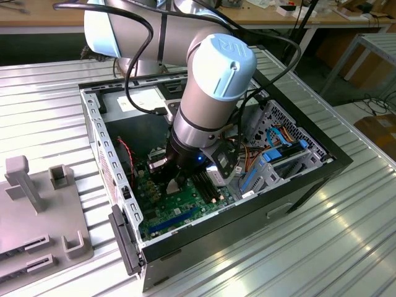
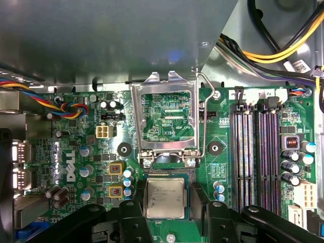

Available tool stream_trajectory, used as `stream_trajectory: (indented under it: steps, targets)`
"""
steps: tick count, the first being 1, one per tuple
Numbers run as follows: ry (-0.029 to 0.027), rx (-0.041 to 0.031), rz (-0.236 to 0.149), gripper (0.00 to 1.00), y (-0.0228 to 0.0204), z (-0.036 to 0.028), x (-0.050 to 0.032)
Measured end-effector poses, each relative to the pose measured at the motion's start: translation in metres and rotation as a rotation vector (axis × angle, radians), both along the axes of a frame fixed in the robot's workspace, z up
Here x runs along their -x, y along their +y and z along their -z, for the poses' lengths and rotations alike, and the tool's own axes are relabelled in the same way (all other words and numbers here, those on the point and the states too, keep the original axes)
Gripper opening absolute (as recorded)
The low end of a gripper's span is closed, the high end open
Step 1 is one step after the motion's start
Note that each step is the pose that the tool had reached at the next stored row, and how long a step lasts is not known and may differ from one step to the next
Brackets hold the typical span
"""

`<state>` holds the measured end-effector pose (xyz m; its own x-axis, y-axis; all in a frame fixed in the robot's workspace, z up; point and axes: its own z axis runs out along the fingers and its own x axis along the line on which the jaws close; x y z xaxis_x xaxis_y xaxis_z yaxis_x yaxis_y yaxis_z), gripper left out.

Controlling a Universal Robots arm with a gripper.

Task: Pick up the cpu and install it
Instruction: 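Place the cpu into insertion slot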

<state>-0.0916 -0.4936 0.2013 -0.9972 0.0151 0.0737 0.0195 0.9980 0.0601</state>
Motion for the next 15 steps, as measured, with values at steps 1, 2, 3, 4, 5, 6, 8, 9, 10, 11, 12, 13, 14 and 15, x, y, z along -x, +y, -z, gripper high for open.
stream_trajectory:
  steps: [1, 2, 3, 4, 5, 6, 8, 9, 10, 11, 12, 13, 14, 15]
  targets:
    - [0.0, -0.0001, 0.0, 0.48, 0.0, 0.0, 0.0]
    - [0.0, -0.0001, 0.0, 0.48, 0.0, 0.0, -0.0001]
    - [0.0, -0.0001, 0.0, 0.48, 0.0, 0.0, -0.0001]
    - [0.0, 0.0, 0.0, 0.48, 0.0, 0.0, -0.0001]
    - [0.0002, 0.0001, 0.0, 0.47, 0.0, -0.0001, -0.0001]
    - [0.0002, 0.0002, 0.0, 0.47, 0.0, -0.0001, -0.0002]
    - [0.0, 0.0001, 0.0, 0.41, 0.0, 0.0, -0.0004]
    - [0.0, 0.0001, 0.0, 0.41, 0.0, 0.0, -0.0005]
    - [0.0, 0.0, 0.0, 0.41, 0.0, 0.0, -0.0005]
    - [0.0001, 0.0, 0.0, 0.41, 0.0, 0.0, -0.0006]
    - [0.0, -0.0001, 0.0, 0.41, 0.0, 0.0, -0.0006]
    - [0.0, 0.0, 0.0, 0.41, 0.0, 0.0, -0.0006]
    - [0.0, 0.0, 0.0, 0.41, 0.0, 0.0, -0.0006]
    - [0.0, 0.0, 0.0, 0.41, 0.0, 0.0, -0.0006]
